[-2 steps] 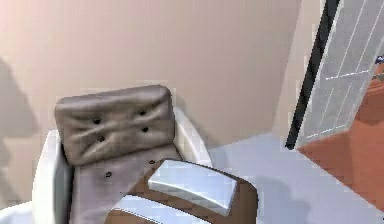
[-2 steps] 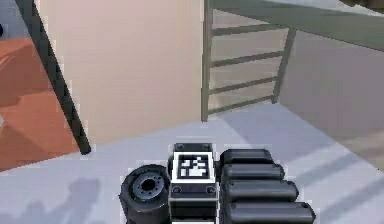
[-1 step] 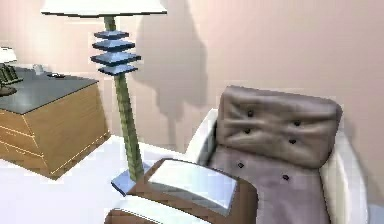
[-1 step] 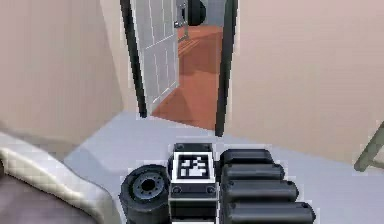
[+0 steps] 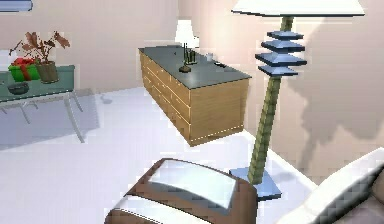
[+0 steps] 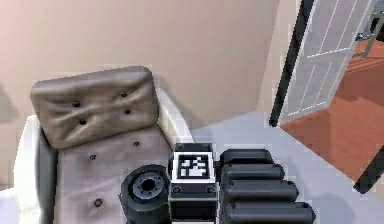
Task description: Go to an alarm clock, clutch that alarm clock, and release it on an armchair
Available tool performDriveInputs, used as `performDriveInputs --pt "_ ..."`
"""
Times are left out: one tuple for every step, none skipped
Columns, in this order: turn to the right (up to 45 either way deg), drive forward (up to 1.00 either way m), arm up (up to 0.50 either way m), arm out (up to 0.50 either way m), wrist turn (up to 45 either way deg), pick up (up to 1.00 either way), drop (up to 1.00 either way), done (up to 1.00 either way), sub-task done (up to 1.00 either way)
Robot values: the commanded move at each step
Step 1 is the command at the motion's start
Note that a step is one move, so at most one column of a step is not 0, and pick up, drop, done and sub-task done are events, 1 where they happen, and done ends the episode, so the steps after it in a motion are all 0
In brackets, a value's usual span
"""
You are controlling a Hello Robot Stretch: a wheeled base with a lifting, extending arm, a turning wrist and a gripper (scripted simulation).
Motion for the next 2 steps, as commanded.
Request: performDriveInputs --pt "0.0 0.00 0.00 0.48 0.0 0.00 0.00 0.00 0.00" --pt "0.0 0.00 0.00 0.00 39.0 0.00 0.00 0.00 0.00"
